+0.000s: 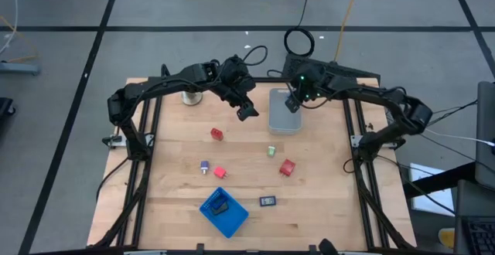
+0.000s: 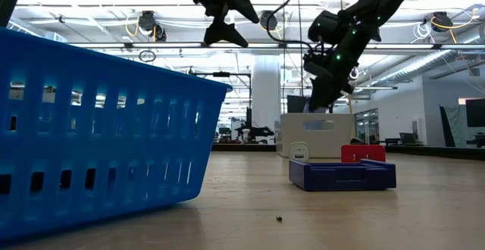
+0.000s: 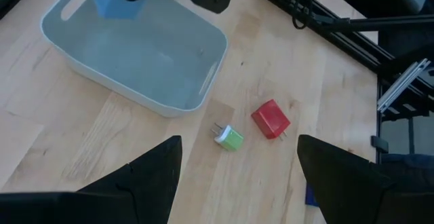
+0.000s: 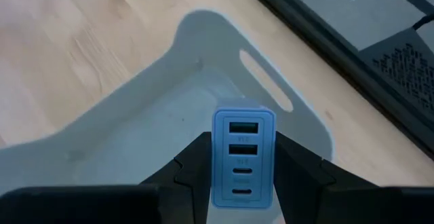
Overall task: Pick & Place Office items
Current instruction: Put the light blue charger adapter into the gray bin
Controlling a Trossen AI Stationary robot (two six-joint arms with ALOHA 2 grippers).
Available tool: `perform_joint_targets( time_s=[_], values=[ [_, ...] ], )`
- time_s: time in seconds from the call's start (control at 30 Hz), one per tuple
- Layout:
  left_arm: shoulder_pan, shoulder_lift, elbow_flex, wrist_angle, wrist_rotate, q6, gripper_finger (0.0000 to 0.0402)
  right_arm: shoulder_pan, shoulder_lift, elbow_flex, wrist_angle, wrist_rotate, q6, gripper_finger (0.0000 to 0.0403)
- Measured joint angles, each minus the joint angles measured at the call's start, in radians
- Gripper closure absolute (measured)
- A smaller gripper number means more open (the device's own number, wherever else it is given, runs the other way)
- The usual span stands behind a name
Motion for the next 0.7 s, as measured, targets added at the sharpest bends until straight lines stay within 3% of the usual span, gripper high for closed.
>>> perform_joint_targets(
  time_s=[0.57,0.7],
  values=[
    [0.0,0.0,0.0,0.0,0.0,0.0,0.0105,0.0,0.048,-0.023,0.007,-0.001,-0.033,0.0288],
    [0.0,0.0,0.0,0.0,0.0,0.0,0.0105,0.0,0.042,-0.056,0.023,0.001,-0.004,0.0241]
  ],
)
